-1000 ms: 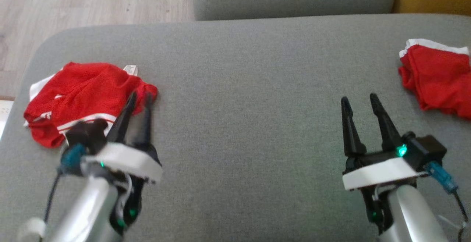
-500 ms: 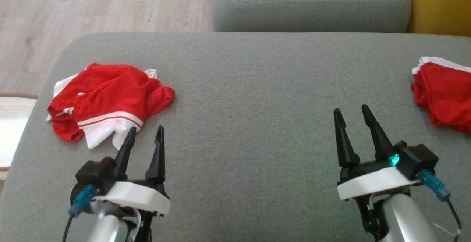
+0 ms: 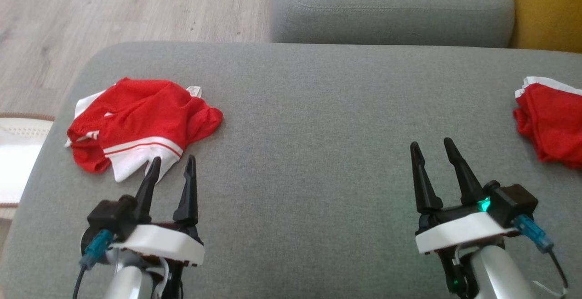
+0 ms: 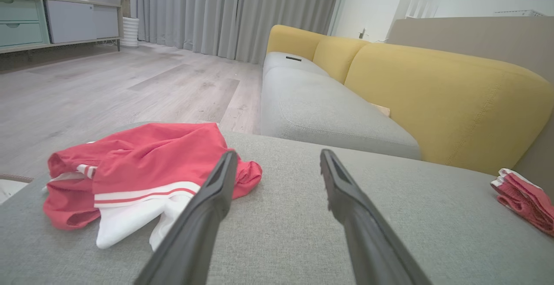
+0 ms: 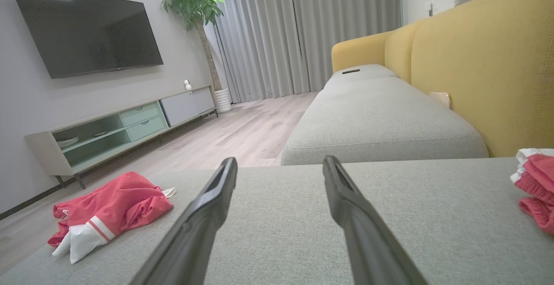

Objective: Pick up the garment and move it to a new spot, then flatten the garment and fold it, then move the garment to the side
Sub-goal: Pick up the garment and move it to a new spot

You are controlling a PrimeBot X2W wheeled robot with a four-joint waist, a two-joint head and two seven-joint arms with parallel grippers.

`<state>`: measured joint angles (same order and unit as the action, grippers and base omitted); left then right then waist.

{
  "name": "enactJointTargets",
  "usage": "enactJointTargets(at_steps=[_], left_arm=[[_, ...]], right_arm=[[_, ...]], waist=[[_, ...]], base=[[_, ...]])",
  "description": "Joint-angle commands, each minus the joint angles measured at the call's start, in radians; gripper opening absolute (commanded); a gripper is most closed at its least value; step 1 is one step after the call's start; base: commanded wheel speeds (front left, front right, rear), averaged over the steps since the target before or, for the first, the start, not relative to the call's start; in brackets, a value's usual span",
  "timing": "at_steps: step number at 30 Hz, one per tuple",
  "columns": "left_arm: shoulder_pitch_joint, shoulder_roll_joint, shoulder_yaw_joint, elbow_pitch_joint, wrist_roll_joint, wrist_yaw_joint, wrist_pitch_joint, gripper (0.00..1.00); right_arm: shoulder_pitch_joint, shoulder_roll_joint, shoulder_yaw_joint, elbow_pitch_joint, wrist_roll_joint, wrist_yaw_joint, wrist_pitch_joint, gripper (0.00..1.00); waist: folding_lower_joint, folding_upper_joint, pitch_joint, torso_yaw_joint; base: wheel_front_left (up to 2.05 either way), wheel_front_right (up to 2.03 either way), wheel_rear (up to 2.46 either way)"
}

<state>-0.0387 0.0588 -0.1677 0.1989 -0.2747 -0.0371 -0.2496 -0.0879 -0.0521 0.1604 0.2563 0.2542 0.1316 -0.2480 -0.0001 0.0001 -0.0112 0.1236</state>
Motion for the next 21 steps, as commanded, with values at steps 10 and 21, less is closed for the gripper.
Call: enactJointTargets(at_steps=[10, 21], left_arm=[[-0.138, 0.032, 0.091, 0.152, 0.026, 0.006, -0.005, 1.0], [-0.536, 0.194, 0.088, 0.412, 0.022, -0.063, 0.165, 1.0]], right_arm=[[-0.06, 0.002, 0.028, -0.066, -0.033, -0.001, 0.01, 1.0], [-0.124, 0.002, 0.018, -0.152, -0.117, -0.001, 0.074, 1.0]], waist=[[0.0001, -0.0001, 0.135, 0.047], [0.0001, -0.0001, 0.344, 0.093]], base=[[0.0, 0.0, 0.0], [0.0, 0.0, 0.0]])
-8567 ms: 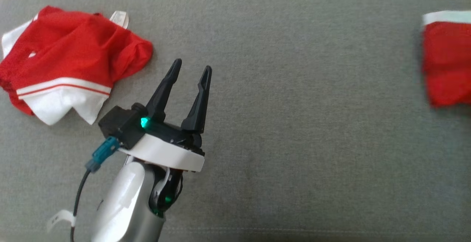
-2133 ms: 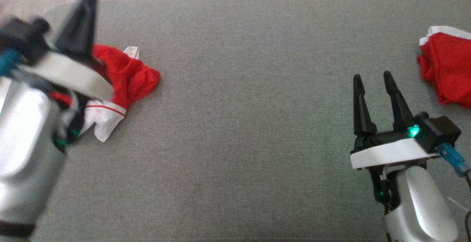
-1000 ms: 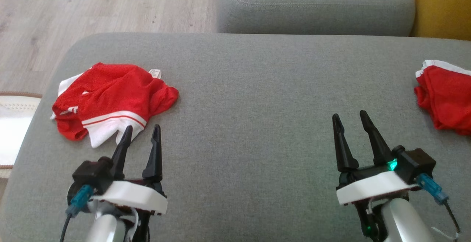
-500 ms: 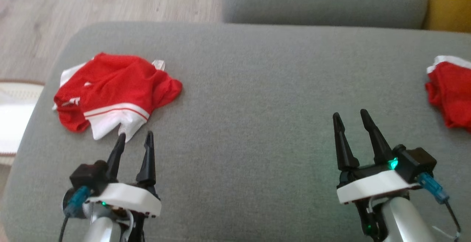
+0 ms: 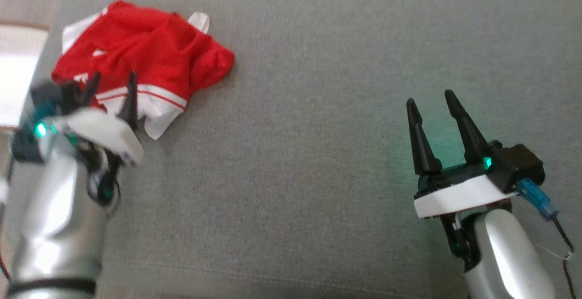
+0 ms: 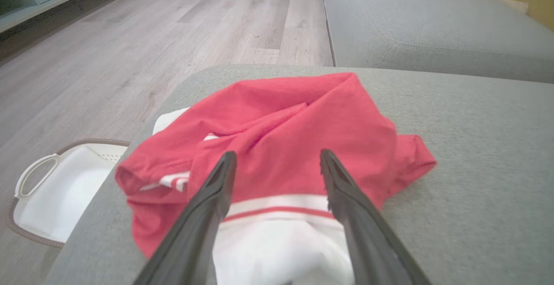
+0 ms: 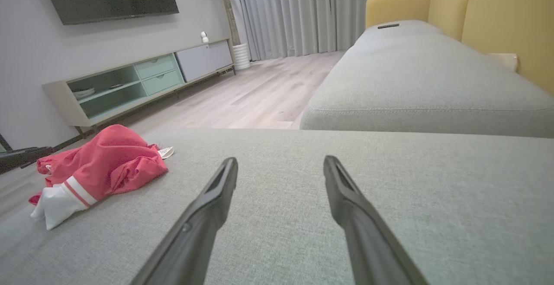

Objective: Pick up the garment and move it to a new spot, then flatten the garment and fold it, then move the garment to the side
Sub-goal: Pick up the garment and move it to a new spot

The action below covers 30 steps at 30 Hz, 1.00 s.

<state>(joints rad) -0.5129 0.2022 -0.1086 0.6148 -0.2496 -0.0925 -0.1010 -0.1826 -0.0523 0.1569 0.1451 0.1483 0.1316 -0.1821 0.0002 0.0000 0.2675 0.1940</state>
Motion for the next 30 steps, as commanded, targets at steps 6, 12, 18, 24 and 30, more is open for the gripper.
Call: enactJointTargets(at_steps=[6, 12, 18, 24, 30], left_arm=[[-0.262, 0.126, -0.054, 0.172, -0.027, -0.036, 0.147, 1.0], [-0.379, 0.167, -0.191, 0.27, -0.132, -0.038, 0.253, 1.0], [-0.435, 0.199, -0.268, 0.318, -0.246, -0.038, 0.321, 1.0], [-0.465, 0.234, -0.338, 0.328, -0.321, -0.038, 0.272, 0.0], [-0.486, 0.256, -0.373, 0.329, -0.313, -0.038, 0.068, 0.0]], right_arm=[[-0.049, 0.002, 0.017, -0.084, -0.046, -0.001, 0.036, 1.0], [-0.058, -0.003, 0.006, -0.117, -0.068, -0.001, 0.056, 1.0], [-0.064, -0.007, 0.002, -0.141, -0.073, -0.001, 0.065, 1.0], [-0.064, -0.006, -0.004, -0.139, -0.07, -0.001, 0.062, 1.0], [-0.06, -0.003, 0.0, -0.105, -0.056, -0.001, 0.038, 1.0]], waist=[[-0.0002, 0.0, 0.143, 0.024], [-0.0002, 0.0, 0.191, 0.012], [-0.0002, 0.0, 0.218, 0.004], [-0.0002, 0.0, 0.209, -0.004], [-0.0002, 0.0, 0.136, -0.012]], base=[[0.0, 0.0, 0.0], [0.0, 0.0, 0.0], [0.0, 0.0, 0.0], [0.0, 0.0, 0.0], [0.0, 0.0, 0.0]])
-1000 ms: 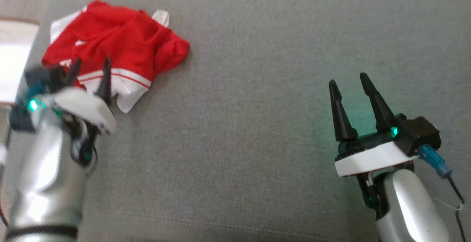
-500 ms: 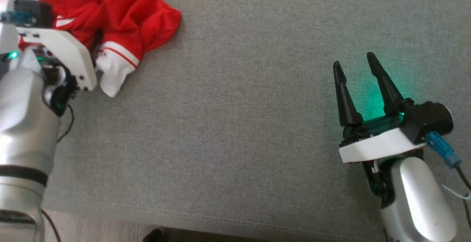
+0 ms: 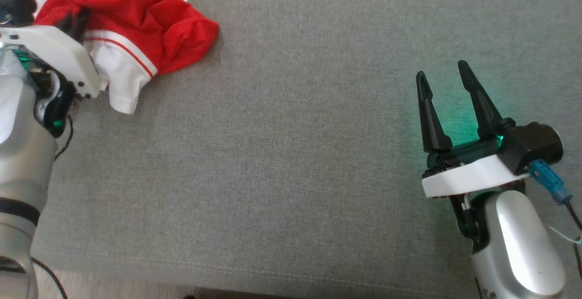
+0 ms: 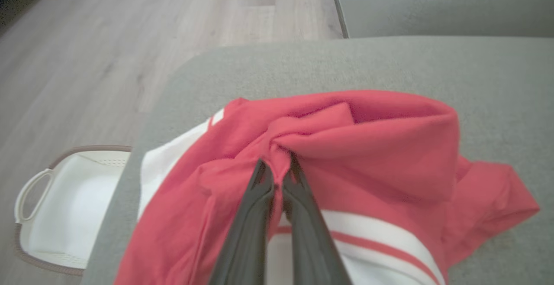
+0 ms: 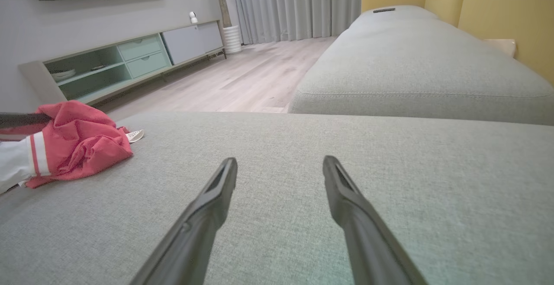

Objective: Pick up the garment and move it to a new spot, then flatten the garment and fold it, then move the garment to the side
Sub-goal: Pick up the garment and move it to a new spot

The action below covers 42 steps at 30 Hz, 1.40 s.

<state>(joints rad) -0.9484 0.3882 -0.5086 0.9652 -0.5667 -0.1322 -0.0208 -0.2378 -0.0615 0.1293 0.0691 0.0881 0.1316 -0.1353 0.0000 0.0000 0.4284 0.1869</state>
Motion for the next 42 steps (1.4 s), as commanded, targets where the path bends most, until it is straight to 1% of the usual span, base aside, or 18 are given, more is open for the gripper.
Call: enactJointTargets(at_steps=[1, 5, 9, 11, 17, 23, 27, 30, 33, 37, 39, 40, 42], left_arm=[[-0.054, 0.074, 0.027, -0.022, 0.008, 0.002, -0.048, 0.0], [-0.056, 0.073, 0.015, -0.037, 0.027, 0.002, -0.162, 0.0], [-0.05, 0.069, 0.017, -0.093, 0.035, 0.004, -0.216, 0.0], [-0.038, 0.067, 0.024, -0.141, 0.038, 0.013, -0.228, 0.0], [0.017, 0.058, 0.038, -0.326, 0.044, 0.043, -0.238, 0.0], [0.059, 0.027, 0.015, -0.491, 0.041, 0.068, -0.216, 0.0], [0.069, -0.002, -0.007, -0.566, 0.042, 0.087, -0.187, 0.0], [0.067, -0.016, -0.019, -0.586, 0.047, 0.096, -0.177, 0.0], [0.057, -0.042, -0.04, -0.599, 0.053, 0.104, -0.162, 0.0], [0.035, -0.097, -0.079, -0.59, 0.074, 0.118, -0.159, 0.0], [0.029, -0.138, -0.102, -0.573, 0.079, 0.124, -0.158, 0.0], [0.024, -0.184, -0.118, -0.544, 0.079, 0.132, -0.164, 0.0], [0.017, -0.233, -0.128, -0.513, 0.076, 0.141, -0.179, 0.0]], right_arm=[[-0.004, 0.007, 0.03, -0.021, 0.008, -0.001, -0.014, 1.0], [0.008, 0.009, 0.03, 0.016, 0.028, -0.001, -0.035, 1.0], [0.022, 0.01, 0.035, 0.049, 0.047, -0.001, -0.052, 1.0], [0.025, 0.011, 0.045, 0.06, 0.066, -0.001, -0.06, 1.0], [0.033, 0.011, 0.059, 0.085, 0.106, -0.001, -0.079, 1.0], [0.029, 0.011, 0.063, 0.096, 0.122, -0.001, -0.093, 1.0], [0.018, 0.011, 0.078, 0.103, 0.134, -0.001, -0.101, 1.0], [0.011, 0.011, 0.089, 0.108, 0.142, -0.001, -0.105, 1.0], [0.001, 0.011, 0.095, 0.114, 0.154, -0.001, -0.112, 1.0], [-0.013, 0.011, 0.108, 0.125, 0.166, -0.001, -0.118, 1.0], [-0.019, 0.011, 0.116, 0.13, 0.173, -0.001, -0.121, 1.0], [-0.024, 0.011, 0.124, 0.137, 0.18, -0.001, -0.123, 1.0], [-0.029, 0.011, 0.134, 0.143, 0.186, -0.001, -0.124, 1.0]], waist=[[0.0, 0.0, -0.042, -0.007], [0.0, 0.0, -0.118, -0.019], [0.0, 0.0, -0.188, -0.042], [0.0, 0.0, -0.216, -0.061], [0.0, 0.0, -0.268, -0.117], [0.0, 0.0, -0.266, -0.17], [0.0, 0.0, -0.254, -0.208], [0.0, 0.0, -0.25, -0.23], [0.0, 0.0, -0.241, -0.265], [0.0, 0.0, -0.229, -0.312], [0.0, 0.0, -0.224, -0.335], [0.0, 0.0, -0.221, -0.356], [0.0, 0.0, -0.22, -0.376]], base=[[0.0, 0.0, 0.0], [0.0, 0.0, 0.0], [0.0, 0.0, 0.0], [0.0, 0.0, 0.0], [0.0, 0.0, 0.0], [0.0, 0.0, 0.0], [0.0, 0.0, 0.0], [0.0, 0.0, 0.0], [0.0, 0.0, 0.0], [0.0, 0.0, 0.0], [0.0, 0.0, 0.0], [0.0, 0.0, 0.0], [0.0, 0.0, 0.0]])
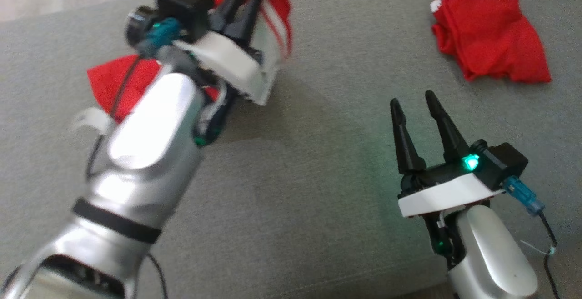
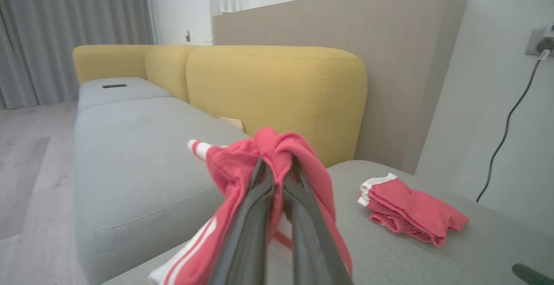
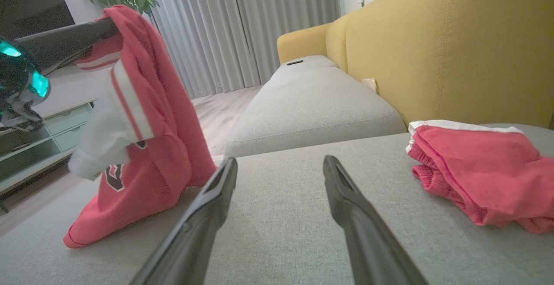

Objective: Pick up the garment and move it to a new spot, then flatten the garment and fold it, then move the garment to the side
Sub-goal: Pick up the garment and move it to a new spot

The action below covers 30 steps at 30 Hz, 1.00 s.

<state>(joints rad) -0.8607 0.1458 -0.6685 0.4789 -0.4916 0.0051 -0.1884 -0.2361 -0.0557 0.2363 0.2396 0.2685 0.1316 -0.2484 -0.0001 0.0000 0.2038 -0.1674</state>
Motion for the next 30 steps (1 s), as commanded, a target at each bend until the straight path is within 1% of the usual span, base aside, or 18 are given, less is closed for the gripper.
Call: enactJointTargets(at_steps=[1, 2, 3, 4, 7, 9, 11, 14, 18, 23, 27, 30], left_arm=[[-0.072, -0.013, 0.024, -0.008, -0.001, 0.005, -0.017, 0.0], [-0.073, -0.033, 0.015, 0.009, -0.004, 0.005, -0.022, 0.25], [-0.071, -0.049, 0.0, 0.025, -0.006, -0.001, -0.026, 0.95], [-0.068, -0.062, -0.02, 0.038, -0.006, -0.011, -0.028, 1.0], [-0.048, -0.083, -0.071, 0.066, -0.01, -0.029, -0.039, 1.0], [-0.027, -0.088, -0.082, 0.08, -0.018, -0.026, -0.05, 1.0], [-0.008, -0.09, -0.071, 0.087, -0.026, -0.015, -0.06, 1.0], [0.024, -0.073, -0.024, 0.076, -0.034, 0.003, -0.07, 1.0], [0.099, -0.007, 0.083, -0.01, -0.014, 0.032, -0.073, 1.0], [0.266, 0.073, 0.21, -0.129, 0.014, 0.029, -0.073, 1.0], [0.413, 0.096, 0.278, -0.204, 0.039, 0.014, -0.073, 1.0], [0.513, 0.08, 0.33, -0.254, 0.05, 0.005, -0.073, 1.0]], right_arm=[[-0.033, 0.005, 0.031, -0.024, 0.008, -0.001, -0.012, 1.0], [-0.034, 0.005, 0.031, -0.021, 0.011, -0.001, -0.012, 1.0], [-0.035, 0.005, 0.031, -0.019, 0.013, -0.001, -0.012, 1.0], [-0.036, 0.005, 0.031, -0.017, 0.014, -0.001, -0.013, 1.0], [-0.033, 0.005, 0.026, -0.019, 0.017, -0.001, -0.013, 1.0], [-0.027, 0.005, 0.017, -0.021, 0.015, -0.001, -0.013, 1.0], [-0.019, 0.005, 0.001, -0.023, 0.01, -0.001, -0.013, 1.0], [-0.008, 0.005, -0.018, -0.026, -0.001, -0.001, -0.013, 1.0], [0.008, 0.005, -0.048, -0.028, -0.021, -0.001, -0.013, 1.0], [0.03, 0.005, -0.086, -0.025, -0.04, -0.001, -0.013, 1.0], [0.046, 0.005, -0.1, -0.018, -0.049, -0.001, -0.013, 1.0], [0.056, 0.005, -0.102, -0.013, -0.05, -0.001, -0.013, 1.0]], waist=[[0.0001, 0.0, 0.004, -0.032], [0.0001, 0.0, 0.003, -0.039], [0.0001, 0.0, 0.002, -0.046], [0.0001, 0.0, 0.0, -0.05], [0.0001, 0.0, -0.006, -0.054], [0.0001, 0.0, -0.012, -0.047], [0.0001, 0.0, -0.021, -0.029], [0.0001, 0.0, -0.034, 0.009], [0.0001, 0.0, -0.06, 0.075], [0.0001, 0.0, -0.091, 0.147], [0.0001, 0.0, -0.112, 0.185], [0.0001, 0.0, -0.122, 0.203]], base=[[0.0, 0.0, 0.0], [0.0, 0.0, 0.0], [0.0, 0.0, 0.0], [0.0, 0.0, 0.0], [0.0, 0.0, 0.0], [0.0, 0.0, 0.0], [0.0, 0.0, 0.0], [0.0, 0.0, 0.0], [0.0, 0.0, 0.0], [0.0, 0.0, 0.0], [0.0, 0.0, 0.0], [0.0, 0.0, 0.0]])
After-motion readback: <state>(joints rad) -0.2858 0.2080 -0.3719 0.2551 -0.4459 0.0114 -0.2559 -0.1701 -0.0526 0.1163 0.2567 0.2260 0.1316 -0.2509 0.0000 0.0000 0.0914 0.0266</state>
